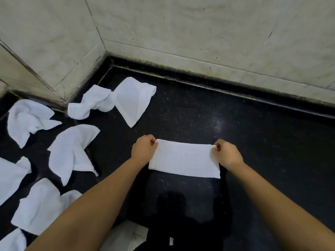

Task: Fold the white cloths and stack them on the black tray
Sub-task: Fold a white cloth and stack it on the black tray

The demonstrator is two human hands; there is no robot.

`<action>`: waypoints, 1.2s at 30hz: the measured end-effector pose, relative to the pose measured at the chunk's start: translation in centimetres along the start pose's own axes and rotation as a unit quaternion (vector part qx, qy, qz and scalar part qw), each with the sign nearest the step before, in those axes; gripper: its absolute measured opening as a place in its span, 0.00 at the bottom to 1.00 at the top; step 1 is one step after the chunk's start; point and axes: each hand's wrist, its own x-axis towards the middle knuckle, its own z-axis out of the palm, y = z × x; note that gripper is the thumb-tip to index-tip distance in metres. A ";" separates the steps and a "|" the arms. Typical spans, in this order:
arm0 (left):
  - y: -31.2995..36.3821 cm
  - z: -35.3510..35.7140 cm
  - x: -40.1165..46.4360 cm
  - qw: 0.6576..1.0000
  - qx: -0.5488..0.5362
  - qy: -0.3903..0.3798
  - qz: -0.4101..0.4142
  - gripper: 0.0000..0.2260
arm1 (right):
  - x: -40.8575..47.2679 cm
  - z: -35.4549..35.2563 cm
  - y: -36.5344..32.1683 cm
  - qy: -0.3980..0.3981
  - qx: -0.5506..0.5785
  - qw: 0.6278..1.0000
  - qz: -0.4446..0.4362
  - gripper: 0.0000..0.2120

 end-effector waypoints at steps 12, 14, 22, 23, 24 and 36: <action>-3.0 1.6 -4.7 0.992 0.099 0.071 -0.021 0.15 | 1.6 4.5 -13.1 -0.097 -0.139 0.953 -0.251 0.18; -3.4 1.8 -5.3 0.990 0.124 0.065 -0.013 0.16 | 1.5 6.3 -15.0 -0.106 -0.160 0.945 -0.266 0.19; -3.4 1.7 -5.8 0.996 0.079 0.034 0.003 0.15 | 1.7 5.4 -15.4 -0.203 -0.072 0.948 -0.235 0.07; -3.1 1.5 -5.5 0.999 0.047 0.019 0.007 0.12 | 1.5 4.3 -14.9 -0.209 -0.015 0.949 -0.235 0.04; -2.7 1.1 -5.2 1.000 -0.012 0.005 0.005 0.09 | 1.3 3.1 -14.5 -0.206 0.025 0.948 -0.243 0.01; 9.3 -11.2 -4.0 0.910 -0.350 0.125 0.183 0.03 | -2.1 -11.2 -13.2 -0.002 0.358 0.872 -0.333 0.09</action>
